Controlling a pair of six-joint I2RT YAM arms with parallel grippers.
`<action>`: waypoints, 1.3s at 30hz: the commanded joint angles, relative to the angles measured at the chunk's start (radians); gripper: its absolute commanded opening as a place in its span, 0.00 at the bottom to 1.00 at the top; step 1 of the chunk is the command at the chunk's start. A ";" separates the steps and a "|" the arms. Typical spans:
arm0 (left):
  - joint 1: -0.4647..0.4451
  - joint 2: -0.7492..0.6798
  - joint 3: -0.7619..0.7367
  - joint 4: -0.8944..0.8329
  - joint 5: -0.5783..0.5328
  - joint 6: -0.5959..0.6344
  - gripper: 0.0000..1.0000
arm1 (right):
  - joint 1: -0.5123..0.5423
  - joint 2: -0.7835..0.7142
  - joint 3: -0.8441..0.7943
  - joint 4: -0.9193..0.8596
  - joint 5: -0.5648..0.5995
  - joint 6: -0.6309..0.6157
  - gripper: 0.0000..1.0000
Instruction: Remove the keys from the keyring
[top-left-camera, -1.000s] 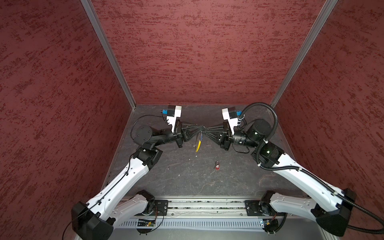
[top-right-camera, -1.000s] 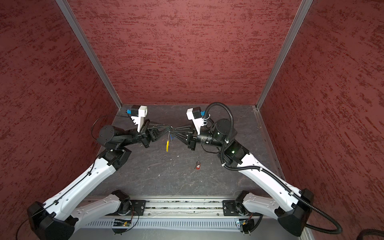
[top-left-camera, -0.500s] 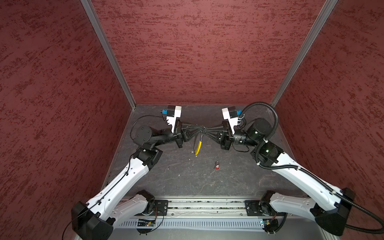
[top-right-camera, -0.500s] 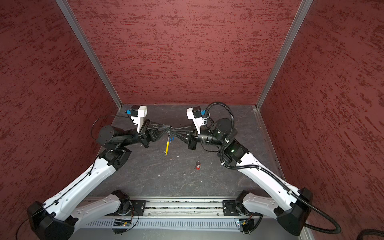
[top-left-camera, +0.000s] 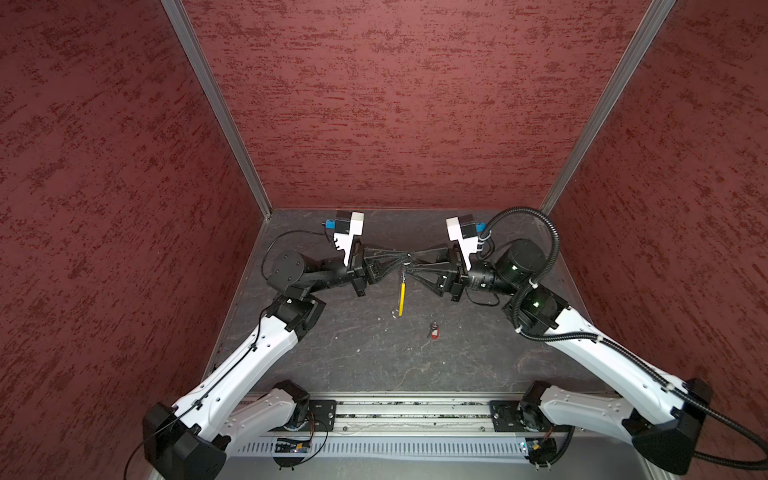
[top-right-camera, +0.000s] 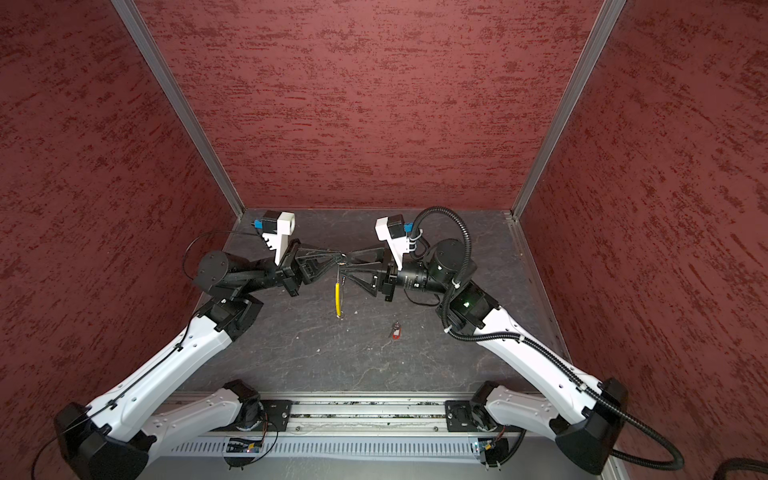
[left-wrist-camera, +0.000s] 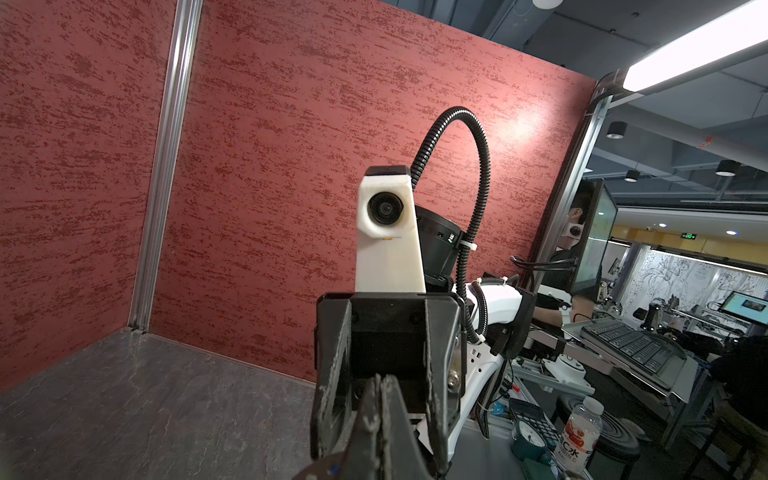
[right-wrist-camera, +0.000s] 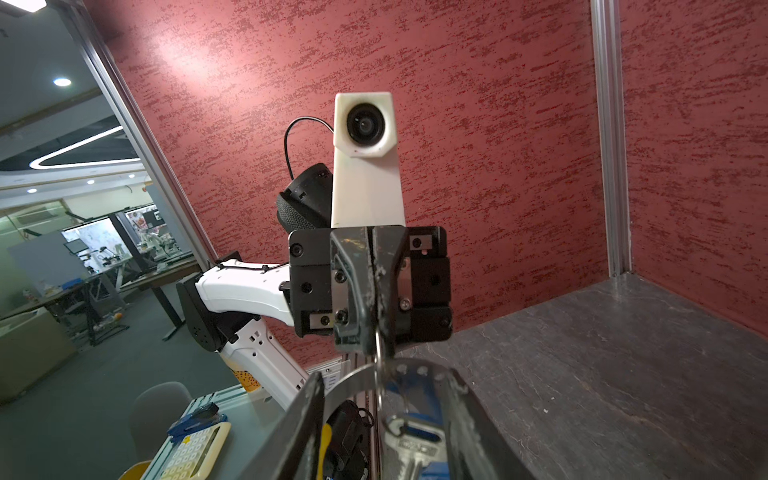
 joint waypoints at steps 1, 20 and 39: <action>-0.004 -0.016 0.002 -0.004 -0.005 0.023 0.00 | -0.001 -0.029 -0.010 0.046 0.039 -0.012 0.49; -0.004 -0.029 0.002 -0.026 -0.003 0.029 0.00 | 0.000 0.016 0.006 0.057 0.008 0.007 0.29; -0.006 -0.030 -0.003 -0.024 -0.011 0.025 0.00 | -0.001 0.020 0.005 0.097 -0.041 0.039 0.00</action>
